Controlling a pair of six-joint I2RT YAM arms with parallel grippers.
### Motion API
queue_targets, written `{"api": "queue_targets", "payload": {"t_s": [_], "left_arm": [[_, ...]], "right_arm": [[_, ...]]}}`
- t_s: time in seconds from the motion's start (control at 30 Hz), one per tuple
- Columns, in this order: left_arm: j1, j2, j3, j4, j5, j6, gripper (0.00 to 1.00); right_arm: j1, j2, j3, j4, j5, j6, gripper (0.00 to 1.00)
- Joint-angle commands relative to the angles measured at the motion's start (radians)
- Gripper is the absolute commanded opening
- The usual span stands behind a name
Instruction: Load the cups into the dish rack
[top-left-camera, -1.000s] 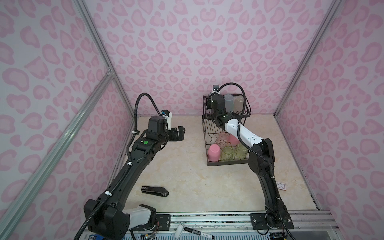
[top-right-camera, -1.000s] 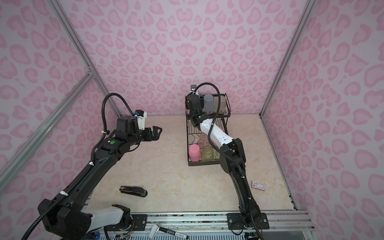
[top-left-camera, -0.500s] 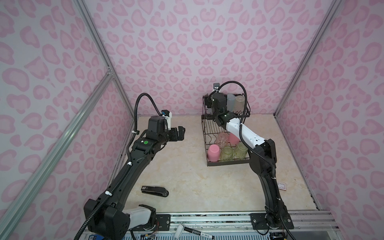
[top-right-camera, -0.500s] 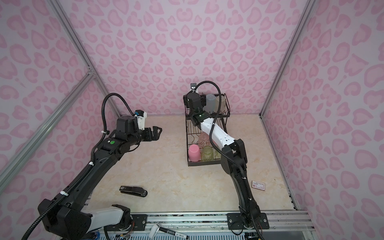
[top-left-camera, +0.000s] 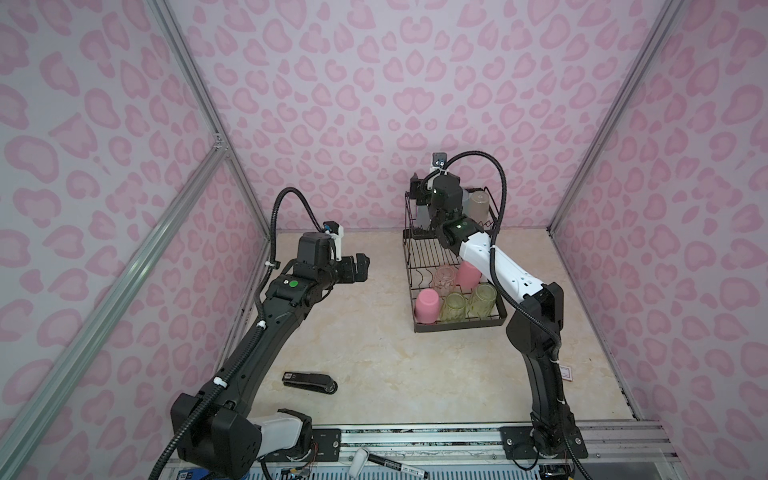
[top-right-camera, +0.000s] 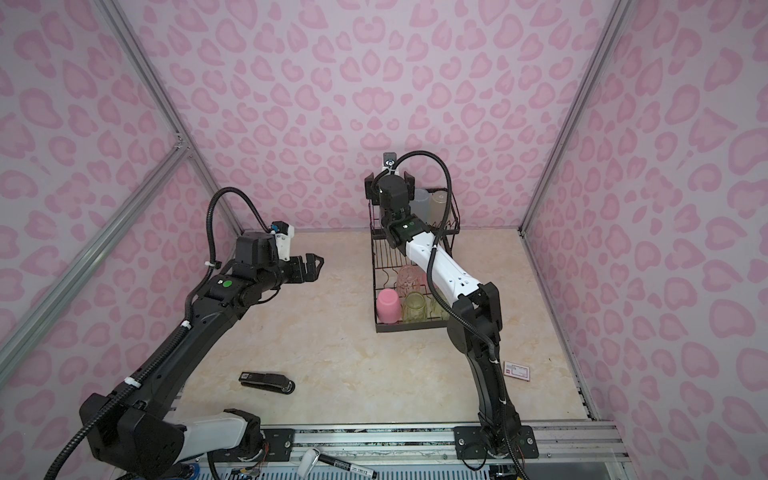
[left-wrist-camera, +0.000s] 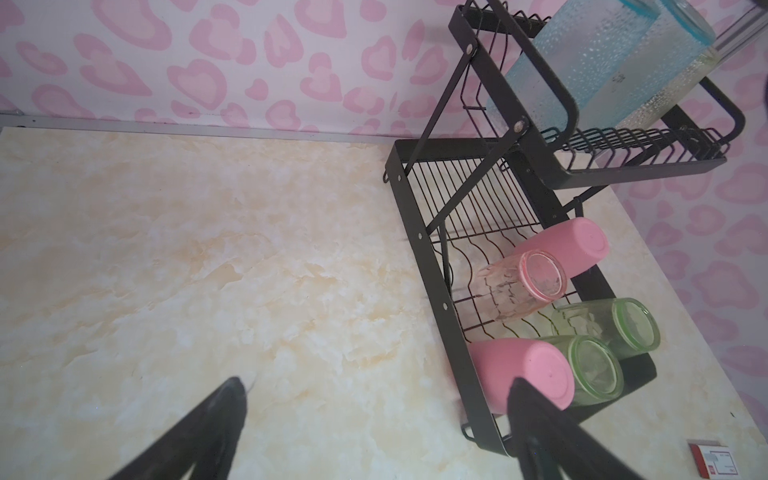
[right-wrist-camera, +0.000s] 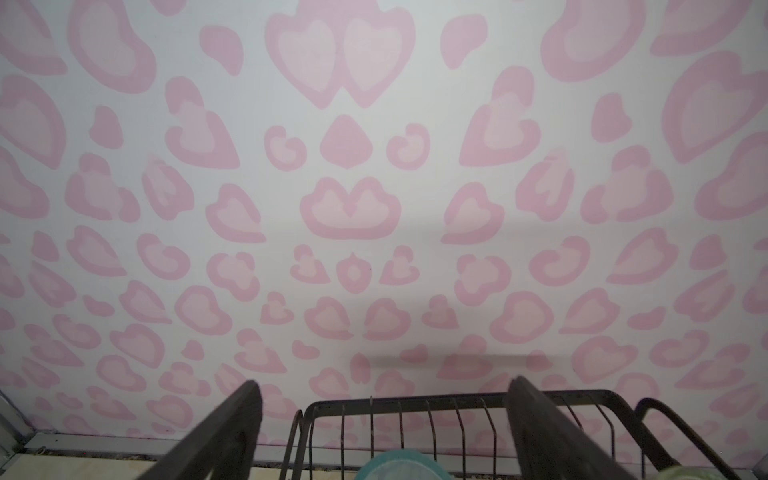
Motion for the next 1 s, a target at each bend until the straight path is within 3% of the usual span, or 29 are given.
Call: {"api": "queue_targets", "payload": {"t_s": [0.0, 0.23, 0.47, 0.7, 0.97], "left_arm": [[0.004, 0.005, -0.003, 0.049, -0.016, -0.003, 0.99], [0.040, -0.011, -0.027, 0.075, -0.036, -0.014, 0.99], [0.148, -0.061, -0.067, 0.135, -0.069, -0.055, 0.99], [0.235, -0.156, -0.166, 0.241, -0.215, -0.093, 0.98], [0.248, -0.236, -0.277, 0.326, -0.364, -0.165, 0.97]], "right_arm": [[-0.023, -0.041, -0.011, -0.024, -0.048, 0.025, 0.94], [-0.133, -0.263, -0.248, 0.005, -0.103, 0.093, 0.98], [-0.350, -0.600, -0.663, 0.047, -0.103, 0.167, 0.99], [-0.559, -0.942, -1.119, 0.076, -0.096, 0.240, 0.99], [-0.595, -1.179, -1.536, 0.166, 0.003, 0.261, 0.99]]}}
